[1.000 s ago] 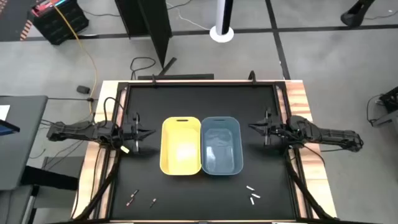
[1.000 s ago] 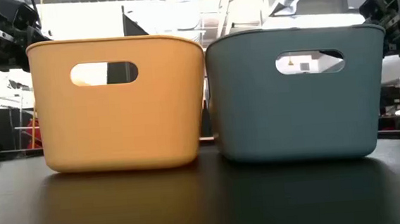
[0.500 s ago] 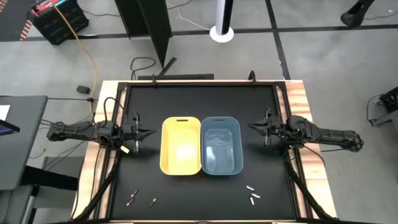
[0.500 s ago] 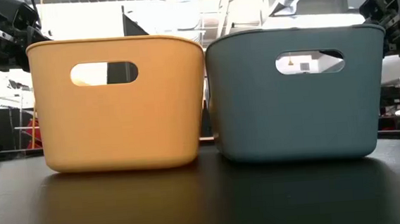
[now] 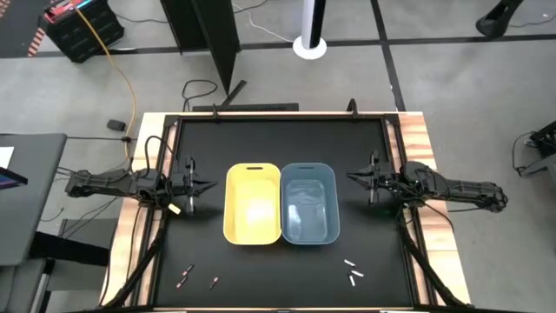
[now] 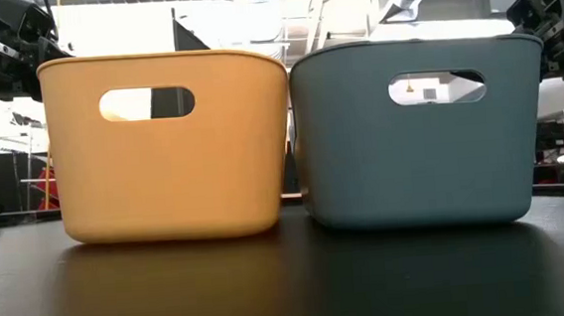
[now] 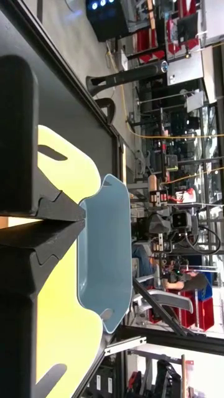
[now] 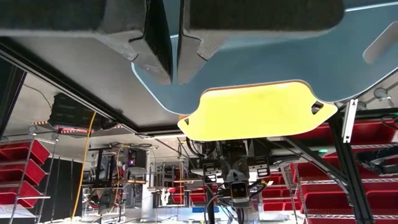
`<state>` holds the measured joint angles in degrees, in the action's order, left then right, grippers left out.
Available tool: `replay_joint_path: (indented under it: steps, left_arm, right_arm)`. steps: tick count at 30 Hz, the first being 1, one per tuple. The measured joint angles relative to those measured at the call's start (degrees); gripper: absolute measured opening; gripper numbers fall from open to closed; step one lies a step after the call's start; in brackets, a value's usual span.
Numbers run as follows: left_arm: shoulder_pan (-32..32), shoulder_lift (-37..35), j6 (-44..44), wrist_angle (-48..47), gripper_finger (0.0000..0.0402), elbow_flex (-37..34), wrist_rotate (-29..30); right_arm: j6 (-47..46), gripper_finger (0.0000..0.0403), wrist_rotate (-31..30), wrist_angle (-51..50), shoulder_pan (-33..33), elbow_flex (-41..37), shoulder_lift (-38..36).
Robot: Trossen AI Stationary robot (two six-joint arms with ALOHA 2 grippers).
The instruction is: Sort batteries
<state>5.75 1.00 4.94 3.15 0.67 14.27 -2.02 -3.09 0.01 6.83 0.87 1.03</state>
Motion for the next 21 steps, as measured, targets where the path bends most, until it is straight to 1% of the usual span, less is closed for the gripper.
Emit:
replay_joint_path:
  steps: [4, 6, 7, 9, 10, 12, 13, 14, 16, 17, 19, 21]
  left_arm:
    - [0.0, 0.02, 0.05, 0.61, 0.0, 0.0, 0.17]
    - [-0.02, 0.04, 0.14, 3.28, 0.0, 0.0, 0.47]
    - [-0.02, 0.01, -1.03, 5.14, 0.0, 0.03, 0.47]
    - [0.05, -0.1, -6.68, 5.64, 0.0, 0.65, 0.08]
    - [0.05, 0.09, -9.68, 5.73, 0.0, 1.11, -1.09]
    - [0.06, 0.26, -14.66, 7.36, 0.0, 1.39, -5.09]
    - [0.05, 0.21, -16.17, 8.12, 0.0, 1.68, -8.81]
    - [0.05, 0.22, -16.39, 9.29, 0.0, 2.0, -13.54]
    - [0.27, 0.26, -16.15, 12.71, 0.0, 2.14, -25.07]
    - [0.67, 0.53, -17.17, 14.82, 0.0, 2.19, -29.34]
    - [2.09, 0.77, -20.08, 17.45, 0.0, 2.29, -33.58]
    - [4.14, 1.47, -20.63, 16.64, 0.0, 2.66, -34.36]
  right_arm:
    - [0.0, 0.0043, 0.0, 0.0, 0.02, 0.0, -0.02]
    - [0.0, 0.0043, 0.02, 0.0, 0.0, -0.01, -0.01]
    - [0.0, 0.0043, 0.0, 0.0, 0.0, 0.01, -0.01]
    - [0.02, 0.0043, 0.01, 0.0, 0.01, -0.01, -0.01]
    - [0.01, 0.0043, 0.0, 0.0, 0.01, -0.01, -0.01]
    - [0.0, 0.0043, 0.01, 0.0, 0.02, 0.0, -0.02]
    - [0.0, 0.0043, 0.0, 0.0, 0.0, 0.01, -0.01]
    - [0.0, 0.0043, 0.0, 0.0, 0.0, 0.02, -0.02]
    - [0.02, 0.0043, 0.0, 0.0, 0.0, 0.01, -0.02]
    - [0.01, 0.0043, 0.0, 0.0, 0.0, -0.01, -0.02]
    - [0.0, 0.0043, 0.0, 0.01, 0.0, 0.0, -0.02]
    - [0.0, 0.0043, 0.0, 0.0, 0.0, 0.01, -0.01]
